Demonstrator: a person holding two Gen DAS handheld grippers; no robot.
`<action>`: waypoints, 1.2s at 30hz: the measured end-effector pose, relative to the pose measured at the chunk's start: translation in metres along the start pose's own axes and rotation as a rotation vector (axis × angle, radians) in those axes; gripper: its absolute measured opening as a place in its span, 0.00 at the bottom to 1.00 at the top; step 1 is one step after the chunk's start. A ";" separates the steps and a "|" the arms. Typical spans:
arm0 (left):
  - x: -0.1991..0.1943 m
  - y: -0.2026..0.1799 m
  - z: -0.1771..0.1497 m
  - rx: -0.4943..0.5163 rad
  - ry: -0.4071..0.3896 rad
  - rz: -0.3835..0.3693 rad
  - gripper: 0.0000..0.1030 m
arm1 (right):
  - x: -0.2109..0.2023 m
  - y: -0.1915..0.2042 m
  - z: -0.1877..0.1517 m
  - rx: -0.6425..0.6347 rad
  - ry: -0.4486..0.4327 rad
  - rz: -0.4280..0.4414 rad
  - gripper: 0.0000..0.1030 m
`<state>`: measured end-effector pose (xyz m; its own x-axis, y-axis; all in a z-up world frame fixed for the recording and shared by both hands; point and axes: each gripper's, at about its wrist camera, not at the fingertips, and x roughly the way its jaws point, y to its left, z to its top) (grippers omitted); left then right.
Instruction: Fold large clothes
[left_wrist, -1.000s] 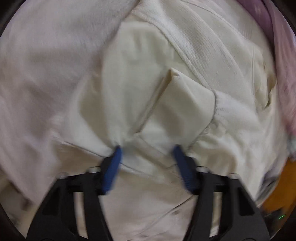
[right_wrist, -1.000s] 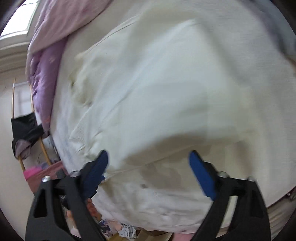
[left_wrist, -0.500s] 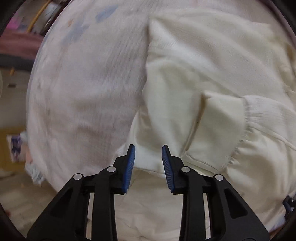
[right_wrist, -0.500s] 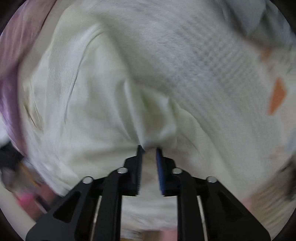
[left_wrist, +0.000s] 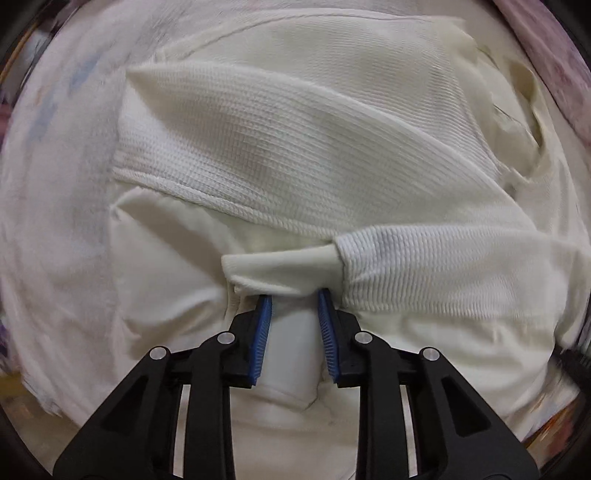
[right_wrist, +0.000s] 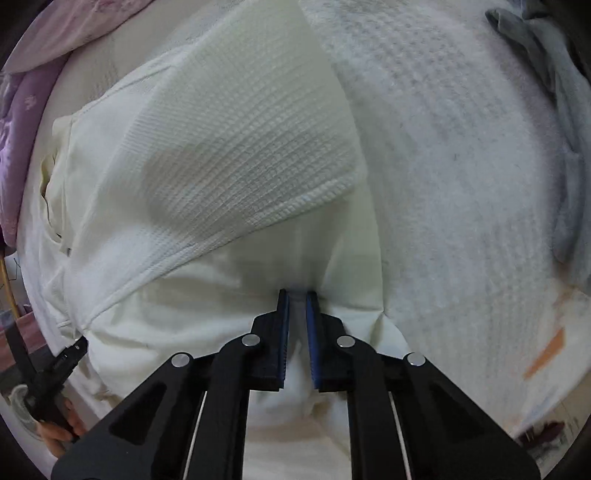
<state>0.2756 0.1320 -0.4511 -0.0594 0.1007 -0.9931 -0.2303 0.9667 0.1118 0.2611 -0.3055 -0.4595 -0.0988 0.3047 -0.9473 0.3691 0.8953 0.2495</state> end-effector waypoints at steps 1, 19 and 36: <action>-0.009 0.001 -0.003 0.010 0.004 0.005 0.25 | -0.020 0.004 0.000 -0.023 -0.045 -0.036 0.10; 0.002 -0.072 -0.007 0.101 -0.222 0.048 0.27 | 0.047 -0.012 0.099 -0.182 -0.076 -0.003 0.16; -0.105 -0.019 -0.004 0.062 -0.262 -0.022 0.86 | 0.068 -0.078 0.035 -0.154 -0.015 -0.153 0.92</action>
<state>0.2826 0.1018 -0.3488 0.2005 0.1291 -0.9712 -0.1684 0.9811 0.0957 0.2582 -0.3657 -0.5498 -0.1287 0.1574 -0.9791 0.2052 0.9702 0.1290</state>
